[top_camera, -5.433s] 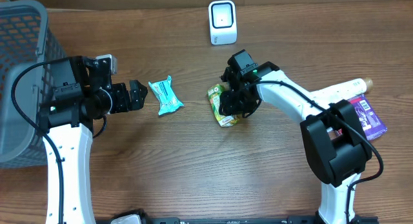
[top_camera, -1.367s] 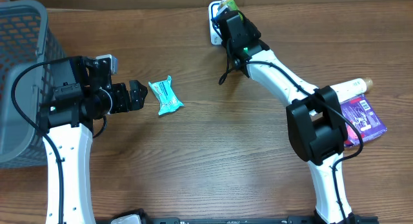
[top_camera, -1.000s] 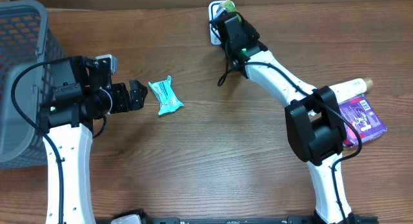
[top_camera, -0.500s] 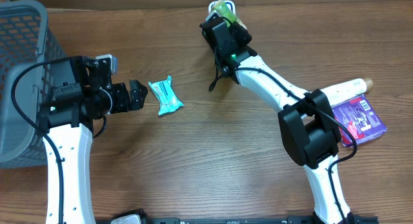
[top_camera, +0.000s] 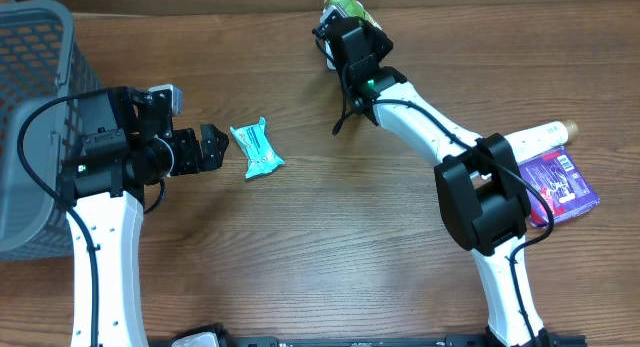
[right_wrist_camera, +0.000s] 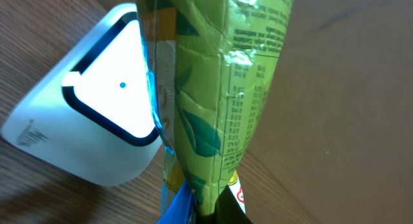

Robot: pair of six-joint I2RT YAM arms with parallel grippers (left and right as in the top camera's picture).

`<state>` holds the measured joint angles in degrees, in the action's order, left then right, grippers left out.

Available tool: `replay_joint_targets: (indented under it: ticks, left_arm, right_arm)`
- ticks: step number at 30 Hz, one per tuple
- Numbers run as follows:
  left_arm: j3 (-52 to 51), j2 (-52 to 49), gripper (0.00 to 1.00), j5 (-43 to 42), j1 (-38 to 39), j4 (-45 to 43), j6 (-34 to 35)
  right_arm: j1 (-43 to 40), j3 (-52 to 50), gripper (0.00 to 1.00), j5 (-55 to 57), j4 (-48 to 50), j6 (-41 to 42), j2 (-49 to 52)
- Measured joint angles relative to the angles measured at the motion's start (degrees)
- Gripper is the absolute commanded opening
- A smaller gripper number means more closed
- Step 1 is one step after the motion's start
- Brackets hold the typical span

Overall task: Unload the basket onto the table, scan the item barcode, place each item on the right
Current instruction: 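Carry the green carton right and drop it beside the purple packet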

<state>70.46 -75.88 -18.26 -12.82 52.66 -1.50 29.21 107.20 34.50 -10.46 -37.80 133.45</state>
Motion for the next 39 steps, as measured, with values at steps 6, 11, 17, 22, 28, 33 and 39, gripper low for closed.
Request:
replay_joint_targets:
  ticks: [6, 11, 17, 22, 28, 33, 39]
  left_arm:
    - [0.0, 0.0, 1.00, 0.0, 0.0, 0.0, 0.0]
    - [0.0, 0.0, 1.00, 0.0, 0.0, 0.0, 0.0]
    - [0.0, 0.0, 0.99, 0.0, 0.0, 0.0, 0.0]
    - [0.0, 0.0, 0.99, 0.0, 0.0, 0.0, 0.0]
    - [0.0, 0.0, 0.99, 0.0, 0.0, 0.0, 0.0]
    - [0.0, 0.0, 1.00, 0.0, 0.0, 0.0, 0.0]
    - [0.0, 0.0, 1.00, 0.0, 0.0, 0.0, 0.0]
  right_arm:
    - [-1.2, 0.0, 0.04, -1.1, -0.3, -4.4, 1.0]
    - [-1.4, 0.0, 0.04, -1.3, -1.4, -7.5, 1.1]
    - [-1.1, 0.0, 0.04, -1.7, -5.7, -10.3, 1.1]
    - [0.3, 0.0, 0.04, -2.0, -9.3, -10.1, 0.8]
    - [2.7, -0.2, 0.04, -5.6, -20.0, 2.1, -7.3]
    - [3.1, 0.1, 0.04, -9.9, -34.4, 29.2, -25.0]
    - [-4.9, 1.6, 0.04, -11.3, -54.2, 59.0, -37.0]
